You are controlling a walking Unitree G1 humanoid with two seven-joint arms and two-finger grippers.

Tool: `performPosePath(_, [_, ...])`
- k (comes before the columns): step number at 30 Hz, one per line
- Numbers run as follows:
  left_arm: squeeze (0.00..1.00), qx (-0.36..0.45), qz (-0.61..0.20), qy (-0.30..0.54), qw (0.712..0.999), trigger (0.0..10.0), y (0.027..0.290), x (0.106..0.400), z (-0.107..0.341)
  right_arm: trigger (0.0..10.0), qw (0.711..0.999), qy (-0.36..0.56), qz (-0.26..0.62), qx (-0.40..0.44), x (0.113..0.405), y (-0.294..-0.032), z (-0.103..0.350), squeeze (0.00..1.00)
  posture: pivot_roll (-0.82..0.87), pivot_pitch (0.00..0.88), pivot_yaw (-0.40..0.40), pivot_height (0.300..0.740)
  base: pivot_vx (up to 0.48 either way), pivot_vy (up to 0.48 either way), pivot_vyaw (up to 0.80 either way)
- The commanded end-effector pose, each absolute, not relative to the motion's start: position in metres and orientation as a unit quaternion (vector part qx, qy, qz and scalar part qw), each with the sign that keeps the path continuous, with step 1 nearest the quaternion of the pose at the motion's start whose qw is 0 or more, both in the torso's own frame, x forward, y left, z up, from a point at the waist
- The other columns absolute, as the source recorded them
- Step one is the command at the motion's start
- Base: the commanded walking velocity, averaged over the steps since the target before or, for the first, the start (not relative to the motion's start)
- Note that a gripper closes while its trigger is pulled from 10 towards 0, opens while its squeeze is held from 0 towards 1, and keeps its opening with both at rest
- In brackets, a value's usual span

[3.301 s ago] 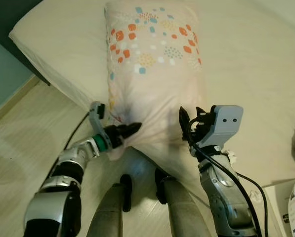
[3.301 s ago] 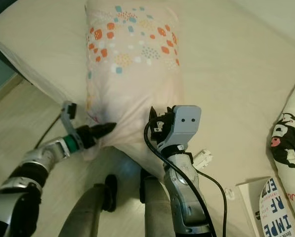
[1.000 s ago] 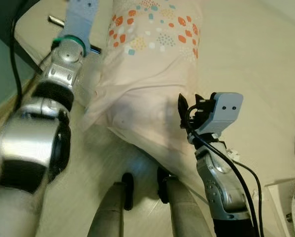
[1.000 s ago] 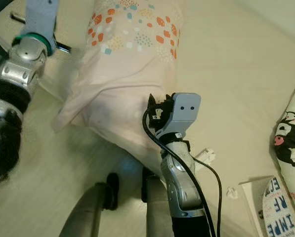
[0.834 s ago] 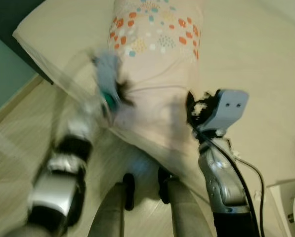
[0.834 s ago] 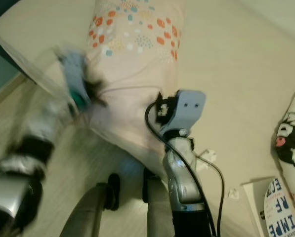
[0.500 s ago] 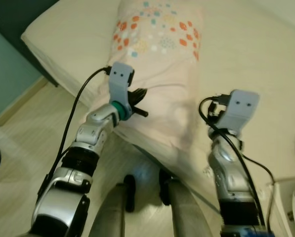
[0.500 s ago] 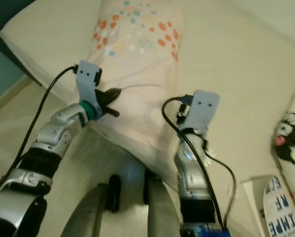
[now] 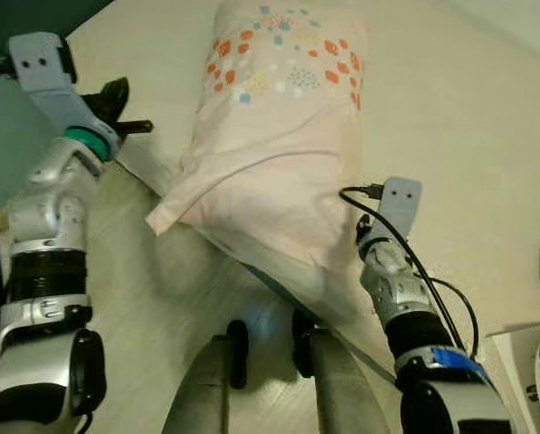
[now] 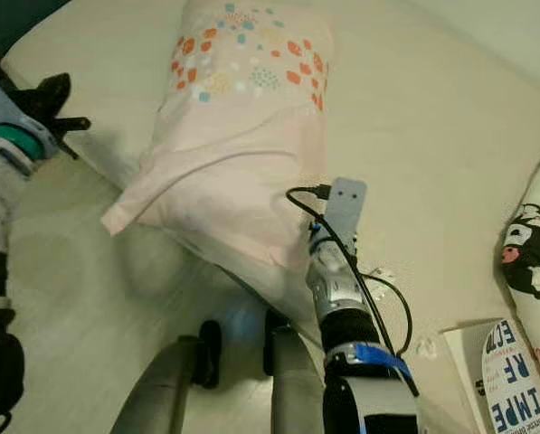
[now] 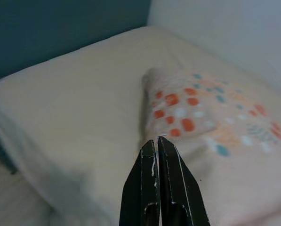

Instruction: Clean up the room

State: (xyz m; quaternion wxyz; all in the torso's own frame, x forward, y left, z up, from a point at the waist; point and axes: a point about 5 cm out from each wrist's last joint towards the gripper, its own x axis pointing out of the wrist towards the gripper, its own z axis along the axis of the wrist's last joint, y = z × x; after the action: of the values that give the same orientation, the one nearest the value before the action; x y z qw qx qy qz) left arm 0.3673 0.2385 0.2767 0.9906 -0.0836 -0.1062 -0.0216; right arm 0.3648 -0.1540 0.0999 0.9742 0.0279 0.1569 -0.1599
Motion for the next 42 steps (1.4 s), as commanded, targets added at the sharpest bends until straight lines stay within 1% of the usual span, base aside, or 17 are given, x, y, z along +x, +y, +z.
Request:
performPosePath(1, [0.0,-0.08,0.001,-0.095,0.992,10.0,0.255,0.36,0.275,10.0,0.962,0.209,-0.174,0.015,0.356,-0.158,0.075,0.0,0.03,0.459,0.086,0.74,0.0,0.0,0.0])
performPosePath(12, [0.0,-0.07,0.013,-0.067,0.995,10.0,0.264,0.344,0.269,10.0,0.954,0.236,-0.183,-0.014,0.357,-0.167,0.069,0.0,0.09,0.511,0.089,0.74,0.0,0.0,0.0])
performPosePath(16, [0.0,-0.069,0.018,-0.064,0.995,10.0,0.267,0.34,0.271,10.0,0.957,0.224,-0.175,0.053,0.363,-0.165,0.075,0.0,0.12,0.529,0.093,0.74,0.0,0.0,0.0])
performPosePath(17, [0.0,-0.066,0.02,-0.063,0.996,10.0,0.269,0.334,0.274,10.0,0.964,0.192,-0.133,0.125,0.374,-0.155,0.091,0.0,0.13,0.538,0.092,0.74,0.0,0.0,0.0])
performPosePath(18, [0.0,-0.066,0.02,-0.063,0.996,10.0,0.27,0.333,0.275,10.0,0.966,0.174,-0.107,0.158,0.38,-0.149,0.1,0.0,0.13,0.538,0.092,0.74,0.0,0.0,0.0])
performPosePath(21, [0.0,-0.065,0.02,-0.063,0.996,10.0,0.27,0.331,0.276,10.0,0.966,0.163,-0.091,0.176,0.383,-0.145,0.106,0.0,0.14,0.539,0.091,0.74,0.0,0.0,0.0])
performPosePath(22, [0.0,-0.066,0.021,-0.062,0.996,10.0,0.27,0.331,0.277,10.0,0.964,0.15,-0.036,0.219,0.389,-0.132,0.116,0.0,0.14,0.539,0.09,0.74,0.0,0.0,0.0])
performPosePath(24, [0.0,-0.066,0.021,-0.062,0.996,10.0,0.27,0.331,0.277,10.0,0.964,0.15,-0.036,0.219,0.389,-0.132,0.116,0.0,0.14,0.539,0.09,0.74,0.0,0.0,0.0])
performPosePath(25, [0.0,-0.067,0.021,-0.064,0.995,10.0,0.269,0.33,0.279,10.0,0.949,0.141,0.053,0.275,0.394,-0.109,0.131,0.0,0.14,0.538,0.088,0.74,0.0,0.0,0.0])
performPosePath(29, [0.0,-0.07,0.021,-0.065,0.995,10.0,0.267,0.328,0.283,10.0,0.929,0.155,0.129,0.309,0.394,-0.084,0.138,0.0,0.14,0.534,0.089,0.74,0.0,0.0,0.0])
performPosePath(31, [0.0,-0.072,0.02,-0.067,0.995,10.0,0.266,0.327,0.286,10.0,0.917,0.19,0.172,0.307,0.387,-0.063,0.132,0.0,0.14,0.529,0.09,0.74,0.0,0.0,0.0])
performPosePath(35, [0.0,-0.074,0.019,-0.067,0.995,10.0,0.265,0.327,0.287,10.0,0.909,0.207,0.209,0.296,0.382,-0.046,0.13,0.0,0.13,0.521,0.089,0.74,0.0,0.0,0.0])
performPosePath(36, [0.0,-0.075,0.018,-0.069,0.995,10.0,0.263,0.328,0.289,10.0,0.89,0.208,0.296,0.276,0.373,-0.014,0.136,0.0,0.13,0.513,0.09,0.74,0.0,0.0,0.0])
performPosePath(37, [0.0,-0.075,0.018,-0.069,0.995,10.0,0.263,0.328,0.289,10.0,0.89,0.208,0.296,0.276,0.373,-0.014,0.136,0.0,0.13,0.513,0.09,0.74,0.0,0.0,0.0])
performPosePath(38, [0.0,-0.078,0.018,-0.072,0.994,10.0,0.262,0.329,0.29,10.0,0.867,0.191,0.364,0.28,0.368,0.008,0.148,0.0,0.12,0.496,0.087,0.74,0.0,0.0,0.0])
performPosePath(39, [0.0,-0.078,0.018,-0.072,0.994,10.0,0.262,0.329,0.29,10.0,0.867,0.191,0.364,0.28,0.368,0.008,0.148,0.0,0.12,0.496,0.087,0.74,0.0,0.0,0.0])
performPosePath(42, [0.0,-0.081,0.018,-0.077,0.994,10.0,0.261,0.331,0.29,10.0,0.831,0.11,0.443,0.319,0.371,0.022,0.188,0.0,0.09,0.463,0.078,0.74,0.0,0.0,0.0])
